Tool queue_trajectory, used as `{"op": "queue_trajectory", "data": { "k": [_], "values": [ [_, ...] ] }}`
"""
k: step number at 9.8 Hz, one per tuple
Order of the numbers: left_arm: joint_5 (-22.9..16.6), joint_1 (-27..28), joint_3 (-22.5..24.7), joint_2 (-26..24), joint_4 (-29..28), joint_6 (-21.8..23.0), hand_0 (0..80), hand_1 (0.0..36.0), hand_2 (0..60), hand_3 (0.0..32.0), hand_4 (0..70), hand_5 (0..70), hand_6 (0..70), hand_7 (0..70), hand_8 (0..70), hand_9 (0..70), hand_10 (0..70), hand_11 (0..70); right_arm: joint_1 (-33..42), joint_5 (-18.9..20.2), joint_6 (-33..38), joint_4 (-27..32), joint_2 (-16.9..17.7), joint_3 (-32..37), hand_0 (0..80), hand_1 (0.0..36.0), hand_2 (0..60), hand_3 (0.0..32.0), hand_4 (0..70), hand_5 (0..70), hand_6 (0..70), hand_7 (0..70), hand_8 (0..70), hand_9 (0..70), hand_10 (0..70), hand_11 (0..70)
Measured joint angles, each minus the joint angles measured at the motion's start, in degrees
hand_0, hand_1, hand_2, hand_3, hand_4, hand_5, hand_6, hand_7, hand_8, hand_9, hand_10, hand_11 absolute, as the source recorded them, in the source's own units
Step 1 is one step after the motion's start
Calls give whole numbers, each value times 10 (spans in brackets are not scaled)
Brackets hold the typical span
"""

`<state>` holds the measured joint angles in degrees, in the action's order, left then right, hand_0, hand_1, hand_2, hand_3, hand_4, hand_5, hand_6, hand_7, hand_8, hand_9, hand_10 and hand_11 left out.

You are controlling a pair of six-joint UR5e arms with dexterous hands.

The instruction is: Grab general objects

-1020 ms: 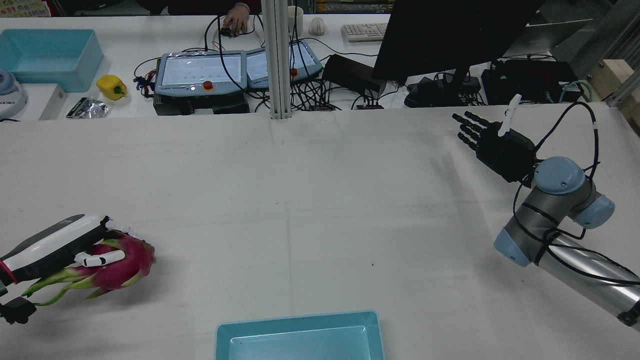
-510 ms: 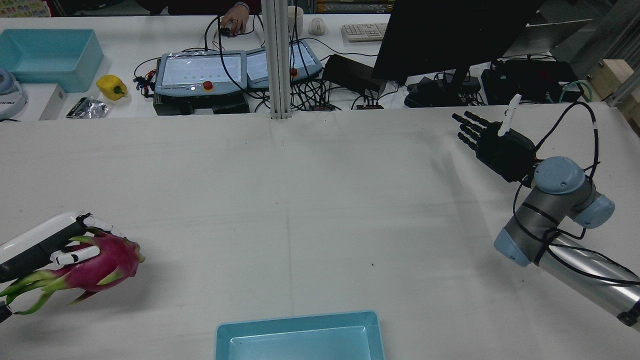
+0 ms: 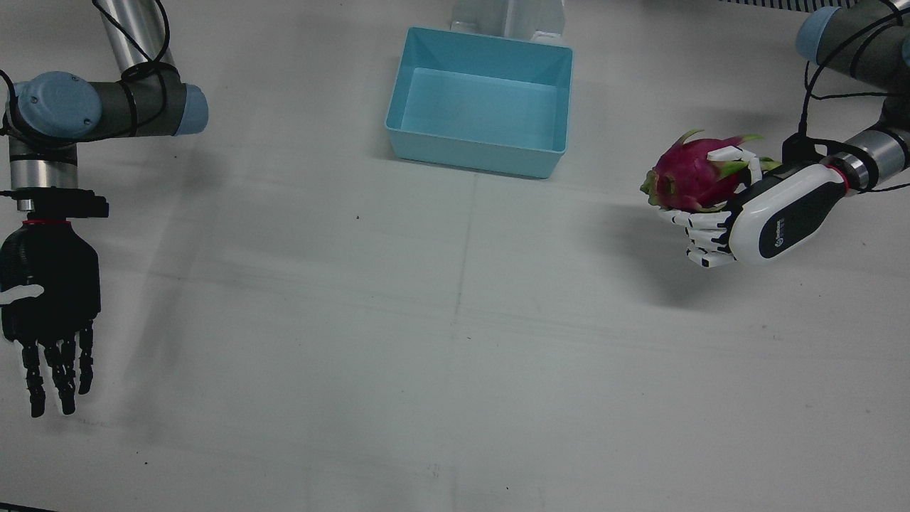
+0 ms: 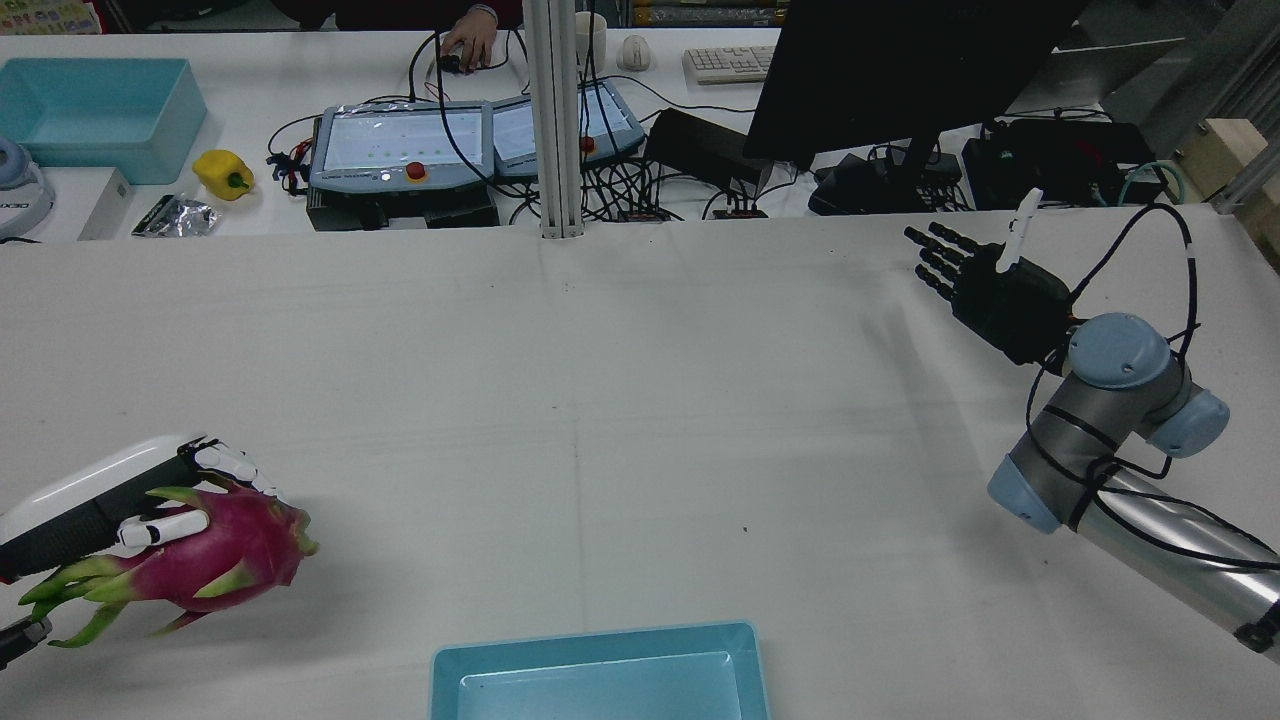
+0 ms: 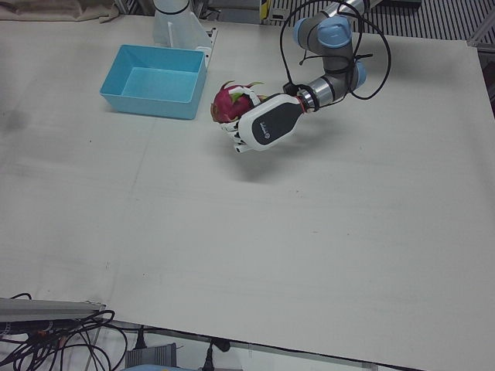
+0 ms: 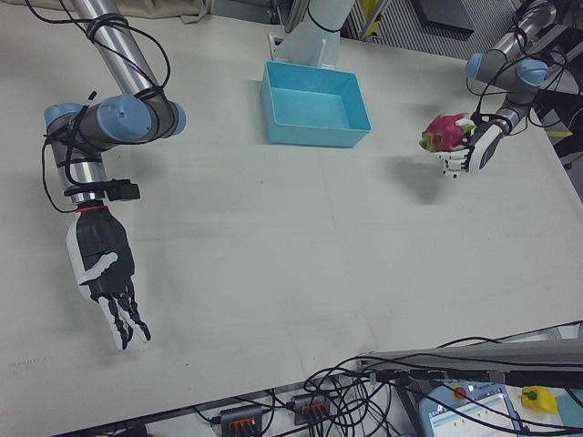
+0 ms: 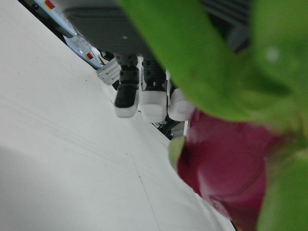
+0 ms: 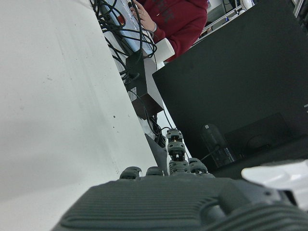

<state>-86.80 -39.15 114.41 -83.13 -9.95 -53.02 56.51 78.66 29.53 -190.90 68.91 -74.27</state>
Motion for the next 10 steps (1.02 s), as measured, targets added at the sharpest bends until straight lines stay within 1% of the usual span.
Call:
{"op": "queue_trajectory", "data": {
  "k": [1, 2, 3, 4, 5, 7, 8, 9, 10],
  "values": [
    [-3, 12, 7, -1, -15, 9, 253, 143, 600, 0, 700, 700, 700, 700, 700, 700, 700, 700, 0, 0, 0, 0, 0, 0, 0, 0, 0, 0, 0, 0, 0, 0, 0, 0, 0, 0],
    [-3, 30, 14, -4, -23, 14, 290, 148, 600, 0, 700, 700, 700, 700, 700, 700, 700, 700, 0, 0, 0, 0, 0, 0, 0, 0, 0, 0, 0, 0, 0, 0, 0, 0, 0, 0],
    [-3, 50, 22, -15, -20, 12, 322, 154, 600, 0, 700, 700, 700, 700, 700, 700, 700, 700, 0, 0, 0, 0, 0, 0, 0, 0, 0, 0, 0, 0, 0, 0, 0, 0, 0, 0],
    [-3, 70, 30, -32, -7, 7, 320, 152, 600, 0, 700, 700, 700, 700, 700, 700, 700, 700, 0, 0, 0, 0, 0, 0, 0, 0, 0, 0, 0, 0, 0, 0, 0, 0, 0, 0],
    [-3, 86, 38, -48, 8, 3, 370, 157, 600, 0, 700, 700, 700, 700, 700, 700, 700, 700, 0, 0, 0, 0, 0, 0, 0, 0, 0, 0, 0, 0, 0, 0, 0, 0, 0, 0],
    [-2, 110, 47, -67, 29, -8, 402, 171, 600, 0, 700, 700, 700, 700, 700, 700, 700, 700, 0, 0, 0, 0, 0, 0, 0, 0, 0, 0, 0, 0, 0, 0, 0, 0, 0, 0],
    [-2, 121, 49, -80, 41, -13, 405, 174, 600, 0, 700, 700, 700, 700, 700, 700, 700, 700, 0, 0, 0, 0, 0, 0, 0, 0, 0, 0, 0, 0, 0, 0, 0, 0, 0, 0],
    [-1, 131, 51, -93, 56, -20, 412, 187, 600, 0, 700, 700, 700, 700, 700, 700, 700, 700, 0, 0, 0, 0, 0, 0, 0, 0, 0, 0, 0, 0, 0, 0, 0, 0, 0, 0],
    [-1, 140, 53, -102, 68, -27, 418, 212, 600, 0, 700, 700, 700, 700, 700, 700, 700, 700, 0, 0, 0, 0, 0, 0, 0, 0, 0, 0, 0, 0, 0, 0, 0, 0, 0, 0]
  ]
}}
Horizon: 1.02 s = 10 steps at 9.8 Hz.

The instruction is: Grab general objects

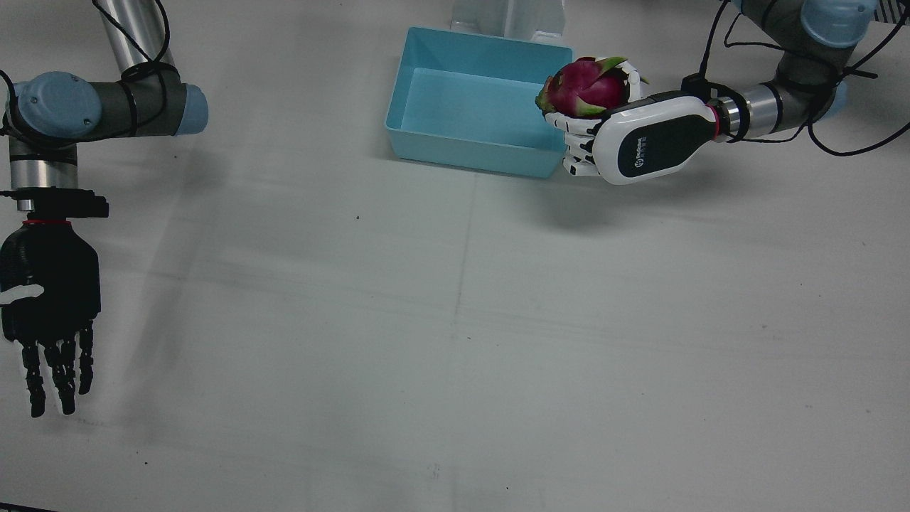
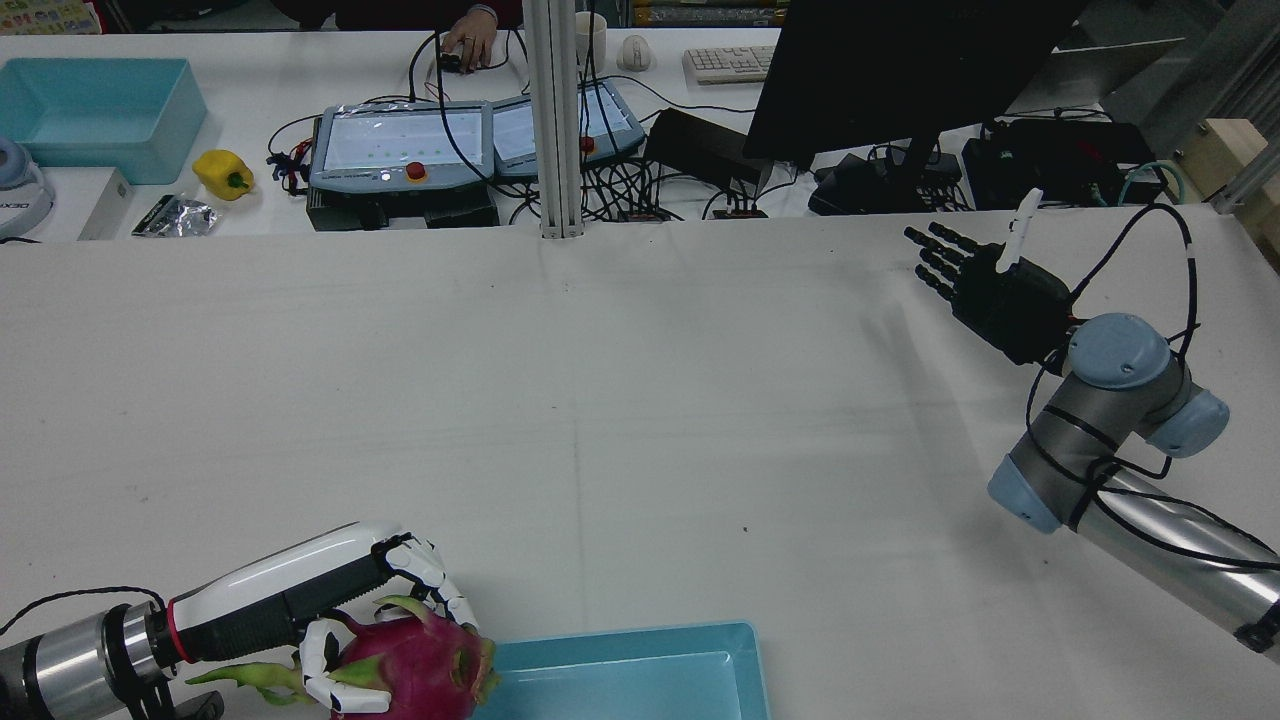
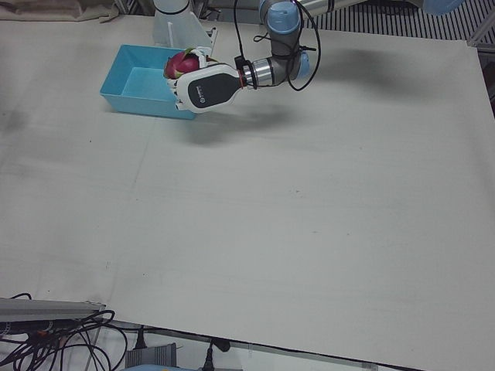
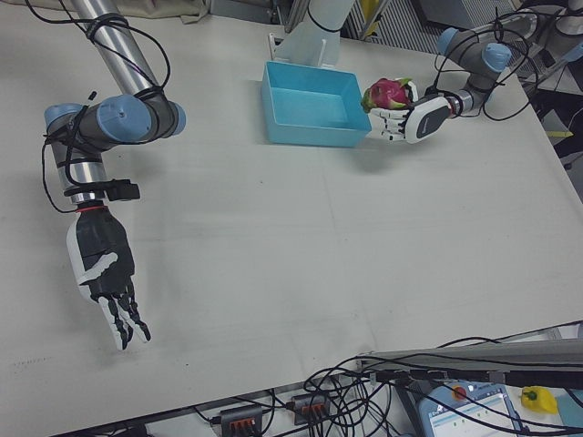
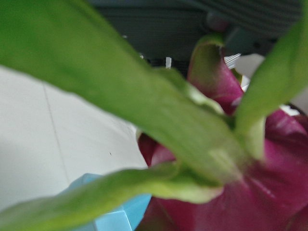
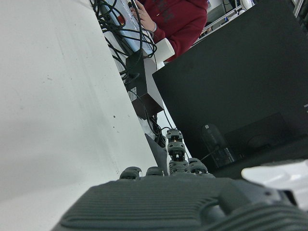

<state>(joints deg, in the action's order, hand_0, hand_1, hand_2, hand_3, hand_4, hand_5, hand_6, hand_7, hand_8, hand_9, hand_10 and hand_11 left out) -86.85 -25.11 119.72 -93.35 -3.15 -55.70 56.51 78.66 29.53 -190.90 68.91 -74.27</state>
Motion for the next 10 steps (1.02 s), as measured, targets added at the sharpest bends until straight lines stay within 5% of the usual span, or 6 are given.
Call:
{"op": "queue_trajectory", "data": {
  "k": [1, 6, 7, 8, 9, 10],
  "values": [
    [0, 7, 1, -7, 9, -5, 442, 250, 600, 0, 700, 700, 700, 700, 700, 700, 700, 700, 0, 0, 0, 0, 0, 0, 0, 0, 0, 0, 0, 0, 0, 0, 0, 0, 0, 0],
    [13, 47, 1, -56, 64, -32, 431, 247, 600, 0, 700, 700, 700, 700, 659, 700, 666, 700, 0, 0, 0, 0, 0, 0, 0, 0, 0, 0, 0, 0, 0, 0, 0, 0, 0, 0],
    [16, 56, 0, -67, 74, -38, 427, 252, 600, 0, 700, 700, 700, 700, 540, 654, 567, 700, 0, 0, 0, 0, 0, 0, 0, 0, 0, 0, 0, 0, 0, 0, 0, 0, 0, 0],
    [18, 65, -1, -77, 82, -45, 480, 186, 600, 0, 700, 700, 413, 593, 259, 336, 340, 485, 0, 0, 0, 0, 0, 0, 0, 0, 0, 0, 0, 0, 0, 0, 0, 0, 0, 0],
    [19, 72, -2, -84, 87, -51, 490, 157, 358, 0, 426, 700, 178, 485, 68, 120, 218, 327, 0, 0, 0, 0, 0, 0, 0, 0, 0, 0, 0, 0, 0, 0, 0, 0, 0, 0],
    [21, 75, -3, -88, 89, -54, 493, 196, 367, 0, 212, 339, 74, 373, 4, 60, 163, 256, 0, 0, 0, 0, 0, 0, 0, 0, 0, 0, 0, 0, 0, 0, 0, 0, 0, 0]
  ]
}}
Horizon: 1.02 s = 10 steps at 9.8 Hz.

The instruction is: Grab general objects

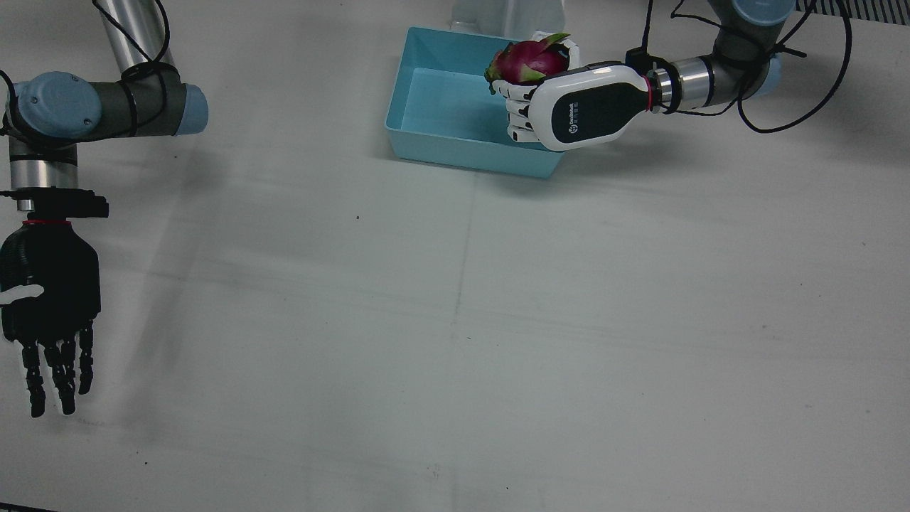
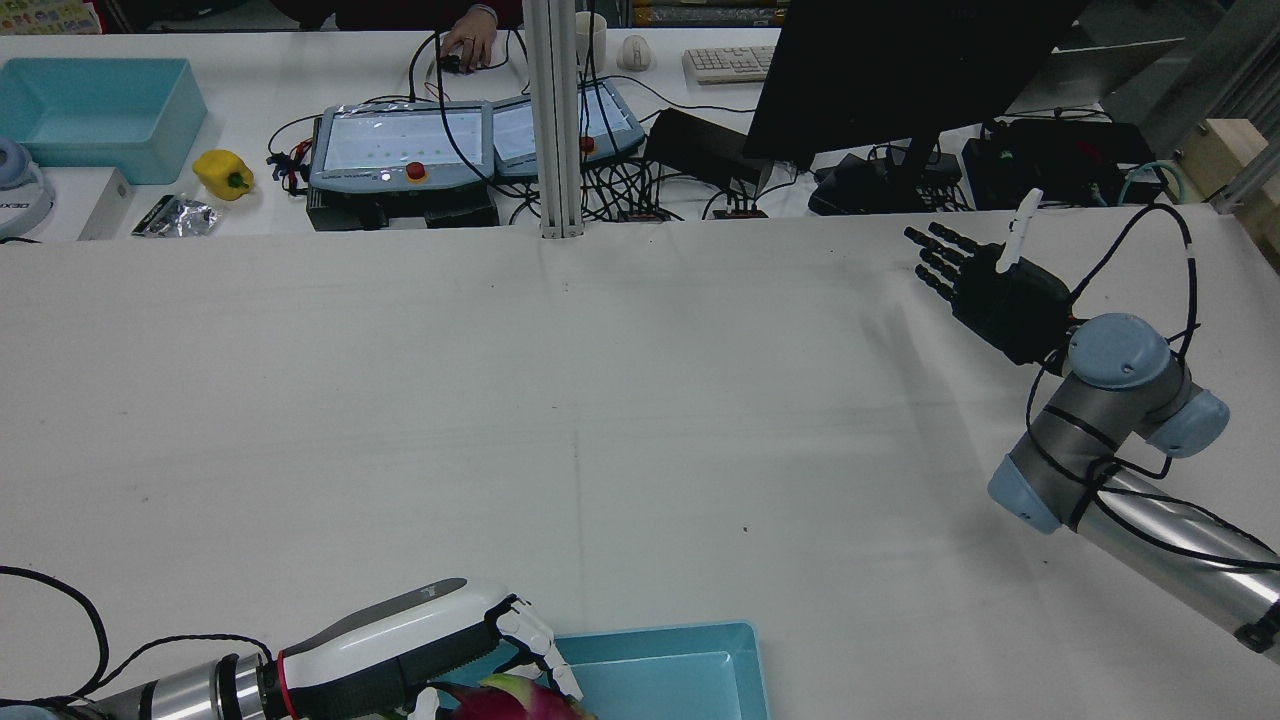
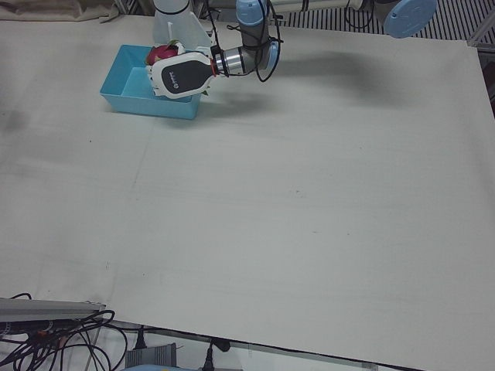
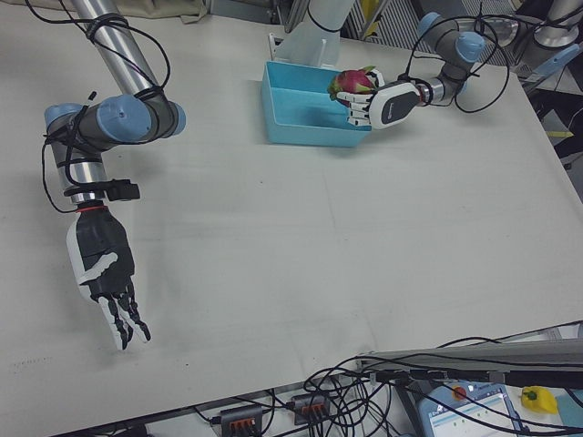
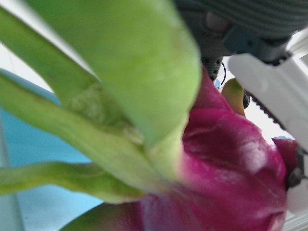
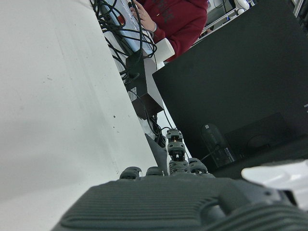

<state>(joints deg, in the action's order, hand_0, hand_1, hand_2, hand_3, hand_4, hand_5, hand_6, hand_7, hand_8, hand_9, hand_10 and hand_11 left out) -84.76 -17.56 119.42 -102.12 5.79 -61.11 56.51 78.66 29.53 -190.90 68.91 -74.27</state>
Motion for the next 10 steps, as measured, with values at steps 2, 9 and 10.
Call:
{"op": "queue_trajectory", "data": {
  "k": [2, 9, 10],
  "values": [
    [2, 4, 0, -3, 2, -4, 483, 168, 204, 0, 40, 18, 5, 305, 0, 47, 120, 197, 0, 0, 0, 0, 0, 0, 0, 0, 0, 0, 0, 0, 0, 0, 0, 0, 0, 0],
    [0, 15, 4, -23, 29, -30, 475, 133, 43, 134, 0, 0, 0, 76, 0, 1, 11, 39, 0, 0, 0, 0, 0, 0, 0, 0, 0, 0, 0, 0, 0, 0, 0, 0, 0, 0],
    [0, 16, 4, -24, 31, -30, 485, 193, 220, 98, 0, 0, 0, 82, 0, 2, 13, 46, 0, 0, 0, 0, 0, 0, 0, 0, 0, 0, 0, 0, 0, 0, 0, 0, 0, 0]
  ]
}}
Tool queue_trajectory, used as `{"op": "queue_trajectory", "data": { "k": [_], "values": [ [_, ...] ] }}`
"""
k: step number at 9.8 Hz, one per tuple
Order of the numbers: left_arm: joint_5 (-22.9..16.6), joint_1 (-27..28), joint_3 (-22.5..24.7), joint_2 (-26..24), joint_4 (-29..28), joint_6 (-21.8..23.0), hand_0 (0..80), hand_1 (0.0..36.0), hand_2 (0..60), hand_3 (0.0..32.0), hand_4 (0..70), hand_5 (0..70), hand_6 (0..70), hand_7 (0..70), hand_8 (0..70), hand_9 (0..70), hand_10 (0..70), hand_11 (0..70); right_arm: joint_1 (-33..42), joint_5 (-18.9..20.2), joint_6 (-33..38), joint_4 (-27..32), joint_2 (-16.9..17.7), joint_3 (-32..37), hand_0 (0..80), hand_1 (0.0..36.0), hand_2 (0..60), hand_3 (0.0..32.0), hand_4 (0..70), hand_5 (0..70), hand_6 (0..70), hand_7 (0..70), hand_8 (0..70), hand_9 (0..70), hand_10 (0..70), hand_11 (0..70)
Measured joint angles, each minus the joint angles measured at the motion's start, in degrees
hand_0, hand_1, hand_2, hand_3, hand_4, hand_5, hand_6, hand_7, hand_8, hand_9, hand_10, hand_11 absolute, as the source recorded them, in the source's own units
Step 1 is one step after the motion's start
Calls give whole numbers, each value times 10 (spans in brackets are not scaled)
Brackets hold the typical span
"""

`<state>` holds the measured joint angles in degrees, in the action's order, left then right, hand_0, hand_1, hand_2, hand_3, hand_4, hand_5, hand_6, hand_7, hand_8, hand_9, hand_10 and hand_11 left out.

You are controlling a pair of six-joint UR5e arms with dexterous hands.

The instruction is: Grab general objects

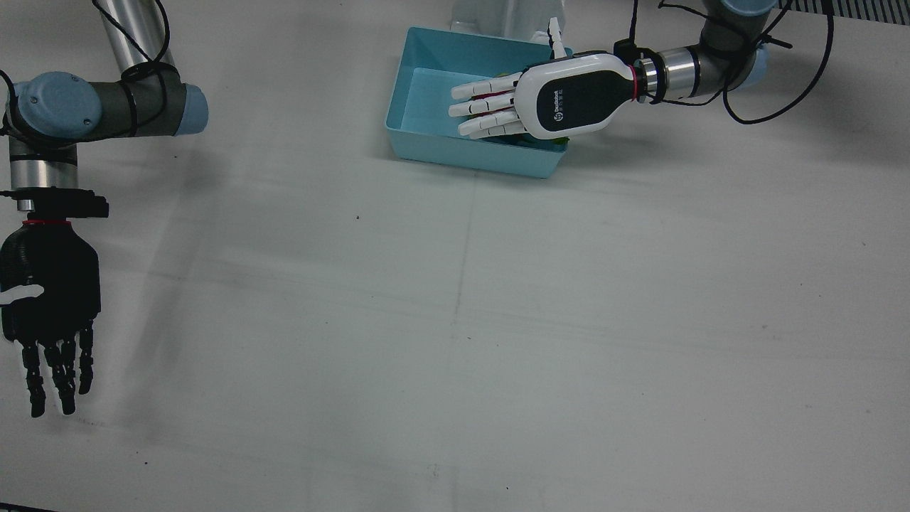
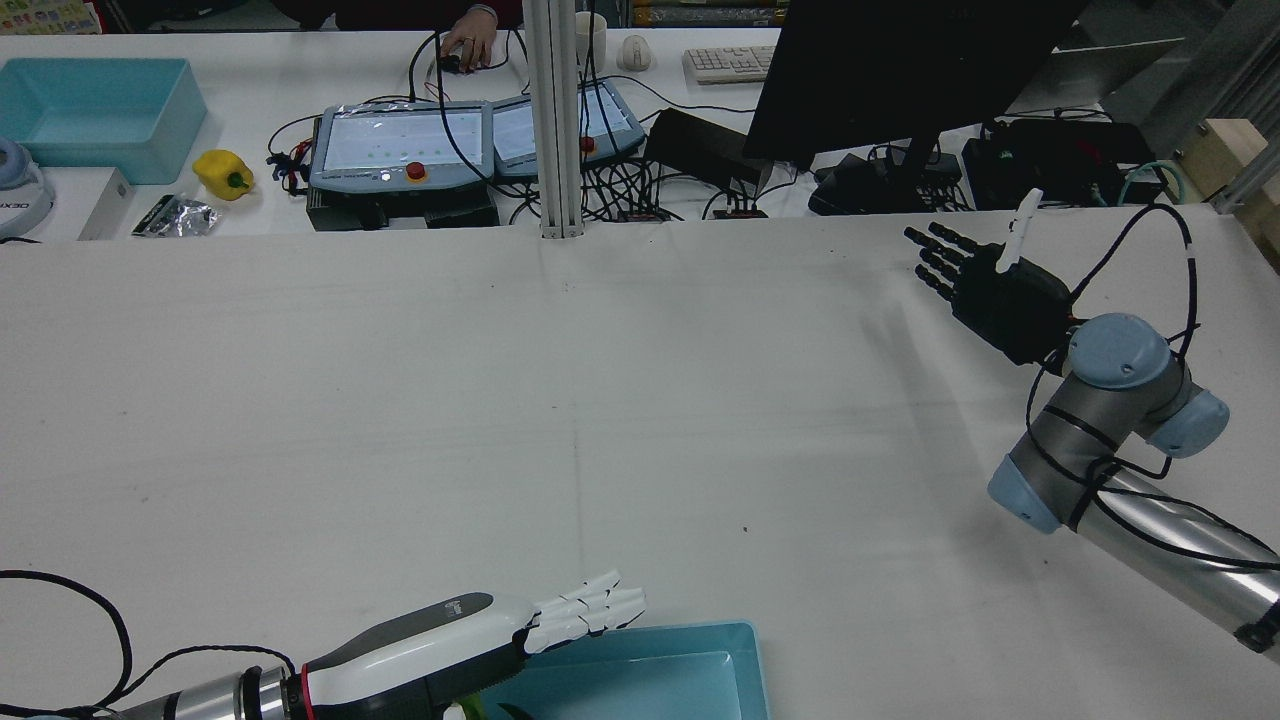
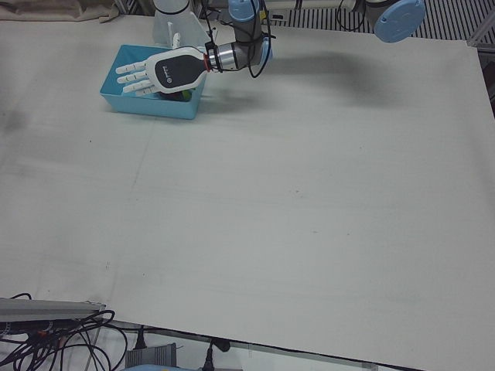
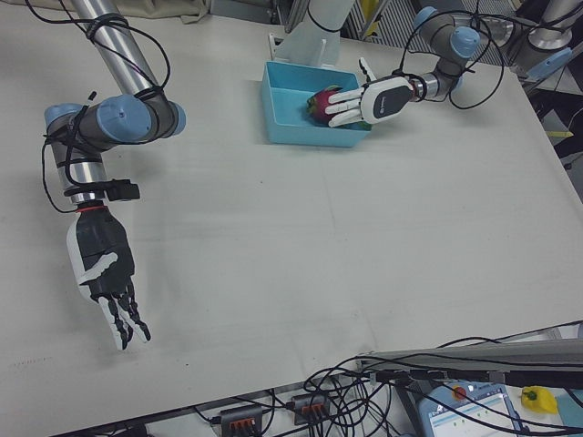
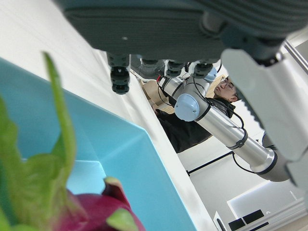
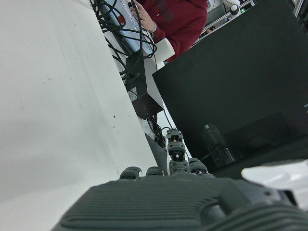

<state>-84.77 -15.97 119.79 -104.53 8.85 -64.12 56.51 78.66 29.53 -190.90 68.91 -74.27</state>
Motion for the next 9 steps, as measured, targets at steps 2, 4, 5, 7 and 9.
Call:
{"op": "queue_trajectory", "data": {
  "k": [2, 4, 5, 7, 9],
  "values": [
    [0, -1, 0, 0, 4, 0, 565, 284, 254, 56, 0, 0, 0, 76, 0, 1, 21, 66, 0, 0, 0, 0, 0, 0, 0, 0, 0, 0, 0, 0, 0, 0, 0, 0, 0, 0],
    [2, -11, 0, 4, 8, 2, 651, 351, 280, 46, 0, 0, 0, 61, 0, 0, 30, 86, 0, 0, 0, 0, 0, 0, 0, 0, 0, 0, 0, 0, 0, 0, 0, 0, 0, 0],
    [4, -20, -1, 11, 8, 4, 635, 334, 235, 34, 0, 0, 0, 56, 0, 0, 30, 85, 0, 0, 0, 0, 0, 0, 0, 0, 0, 0, 0, 0, 0, 0, 0, 0, 0, 0],
    [17, -38, -1, 31, 3, 11, 642, 334, 235, 10, 0, 0, 0, 71, 0, 0, 49, 111, 0, 0, 0, 0, 0, 0, 0, 0, 0, 0, 0, 0, 0, 0, 0, 0, 0, 0],
    [28, -62, -7, 51, -13, 27, 616, 308, 197, 4, 1, 0, 0, 66, 0, 0, 47, 106, 0, 0, 0, 0, 0, 0, 0, 0, 0, 0, 0, 0, 0, 0, 0, 0, 0, 0]
  ]
}}
